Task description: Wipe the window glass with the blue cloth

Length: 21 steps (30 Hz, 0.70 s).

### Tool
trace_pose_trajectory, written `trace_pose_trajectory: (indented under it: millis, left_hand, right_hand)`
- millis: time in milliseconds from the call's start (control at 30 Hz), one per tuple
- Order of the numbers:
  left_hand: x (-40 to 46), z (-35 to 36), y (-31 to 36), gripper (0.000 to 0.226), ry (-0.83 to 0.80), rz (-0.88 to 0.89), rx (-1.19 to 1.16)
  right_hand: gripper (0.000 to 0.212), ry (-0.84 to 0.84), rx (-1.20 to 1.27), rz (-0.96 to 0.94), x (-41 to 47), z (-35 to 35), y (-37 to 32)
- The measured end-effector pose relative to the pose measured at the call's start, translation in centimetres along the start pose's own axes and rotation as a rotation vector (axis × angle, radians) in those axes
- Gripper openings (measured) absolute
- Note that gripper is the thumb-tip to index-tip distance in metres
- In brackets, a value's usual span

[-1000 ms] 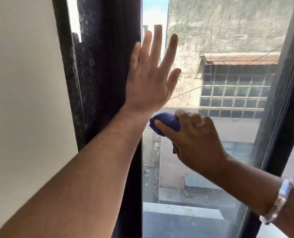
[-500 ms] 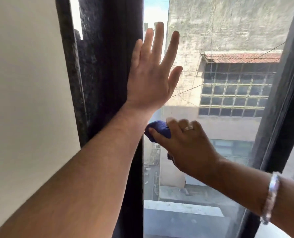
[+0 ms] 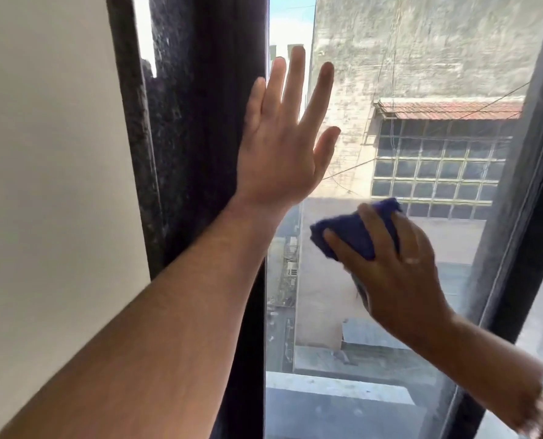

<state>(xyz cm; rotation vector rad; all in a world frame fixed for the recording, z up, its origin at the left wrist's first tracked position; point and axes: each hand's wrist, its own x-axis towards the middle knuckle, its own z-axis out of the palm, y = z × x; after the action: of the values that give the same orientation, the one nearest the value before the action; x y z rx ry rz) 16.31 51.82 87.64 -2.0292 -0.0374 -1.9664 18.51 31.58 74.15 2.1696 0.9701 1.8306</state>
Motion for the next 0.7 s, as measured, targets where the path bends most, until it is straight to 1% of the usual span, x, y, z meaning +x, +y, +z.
trace_pose_trajectory:
  millis: [67, 100, 133, 167, 267, 300, 333, 367, 400, 467, 500, 533, 567, 600, 667, 700]
  left_hand:
    - [0.0, 0.0, 0.0, 0.063, -0.014, -0.005, -0.018]
    - [-0.2, -0.1, 0.1, 0.063, -0.024, -0.005, -0.021]
    - [-0.3, -0.1, 0.2, 0.063, -0.030, -0.005, -0.020]
    - [-0.3, -0.1, 0.3, 0.063, -0.034, -0.006, -0.019]
    - [-0.1, -0.3, 0.3, 0.063, -0.044, -0.015, -0.027]
    - [-0.2, -0.4, 0.4, 0.063, -0.049, -0.022, -0.027]
    - [-0.2, -0.4, 0.4, 0.063, -0.050, -0.025, -0.022]
    - [-0.2, -0.4, 0.5, 0.063, -0.051, -0.023, -0.015]
    - [-0.2, -0.4, 0.5, 0.063, -0.050, -0.020, -0.009]
    - [-0.1, -0.5, 0.3, 0.063, -0.056, -0.012, -0.023]
    - [-0.1, -0.6, 0.2, 0.063, -0.066, -0.013, -0.038]
    - [-0.1, -0.6, 0.2, 0.063, -0.074, -0.012, -0.046]
    - [-0.2, -0.5, 0.3, 0.063, -0.075, -0.011, -0.045]
    - [-0.2, -0.4, 0.4, 0.063, -0.071, -0.011, -0.037]
    - [-0.3, -0.3, 0.4, 0.062, -0.058, -0.016, -0.025]
    - [-0.3, -0.3, 0.4, 0.062, -0.052, -0.018, -0.020]
  right_hand:
    - [0.061, -0.072, -0.001, -0.202, -3.4, 1.0, 1.0]
    - [0.055, -0.066, 0.005, -0.240, -3.9, 1.2, 2.3]
    - [0.053, -0.033, -0.001, -0.204, -3.6, 1.2, 3.6]
    - [0.053, 0.009, -0.013, -0.102, -2.7, 1.2, 4.9]
    - [0.057, 0.132, -0.054, 0.367, 1.8, 0.8, 7.9]
    - [0.057, 0.166, -0.059, 0.487, 3.0, 1.0, 7.1]
    - [0.056, 0.183, -0.040, 0.534, 3.9, 1.3, 5.3]
    - [0.054, 0.170, 0.000, 0.486, 4.3, 1.6, 3.1]
    - [0.051, 0.125, 0.046, 0.336, 3.7, 2.1, 0.8]
    - [0.053, -0.054, 0.131, -0.108, 0.0, 3.1, -2.6]
    - [0.056, -0.117, 0.131, -0.283, -2.1, 3.1, -2.5]
    - [0.058, -0.131, 0.116, -0.366, -3.7, 2.9, -1.2]
    - [0.059, -0.091, 0.105, -0.351, -4.5, 2.7, 0.5]
    - [0.060, -0.036, 0.085, -0.279, -4.7, 2.5, 2.2]
    - [0.061, 0.078, 0.027, -0.033, -2.7, 1.8, 5.4]
    - [0.060, 0.122, 0.006, 0.124, -0.6, 1.4, 6.6]
